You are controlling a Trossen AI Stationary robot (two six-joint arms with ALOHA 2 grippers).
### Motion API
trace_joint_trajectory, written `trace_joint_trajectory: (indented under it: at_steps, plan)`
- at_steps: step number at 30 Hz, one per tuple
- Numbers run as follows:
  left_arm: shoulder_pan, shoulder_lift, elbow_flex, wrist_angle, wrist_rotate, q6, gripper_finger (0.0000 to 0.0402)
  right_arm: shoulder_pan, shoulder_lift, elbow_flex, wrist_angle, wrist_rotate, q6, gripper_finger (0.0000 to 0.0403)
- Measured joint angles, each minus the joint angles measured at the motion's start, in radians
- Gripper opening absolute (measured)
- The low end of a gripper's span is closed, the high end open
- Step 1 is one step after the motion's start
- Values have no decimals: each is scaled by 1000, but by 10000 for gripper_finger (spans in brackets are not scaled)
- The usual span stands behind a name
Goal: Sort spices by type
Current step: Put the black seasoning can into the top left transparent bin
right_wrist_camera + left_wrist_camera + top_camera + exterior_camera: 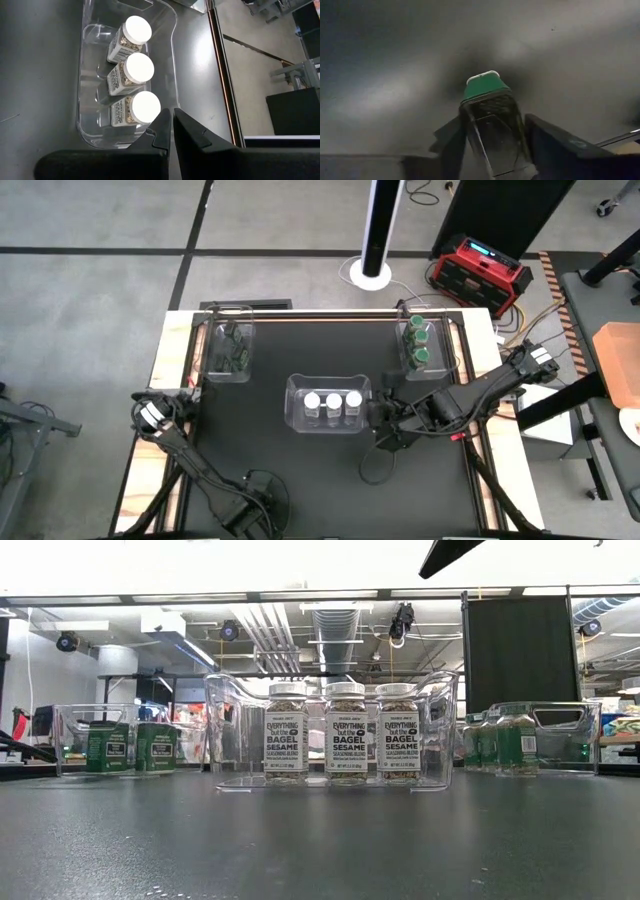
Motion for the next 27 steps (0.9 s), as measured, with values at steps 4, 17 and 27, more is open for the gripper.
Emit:
trace_joint_trajectory:
  at_steps: [4,17,27]
  plan:
    - [0,0,0,4,0,11,124,0,0,0,0,0,0,13]
    - [16,-1,127,-167,-14,154,125,0,0,-15,2,0,0,13]
    - [120,-54,374,-439,-298,446,119,0,0,-15,-1,0,-10,13]
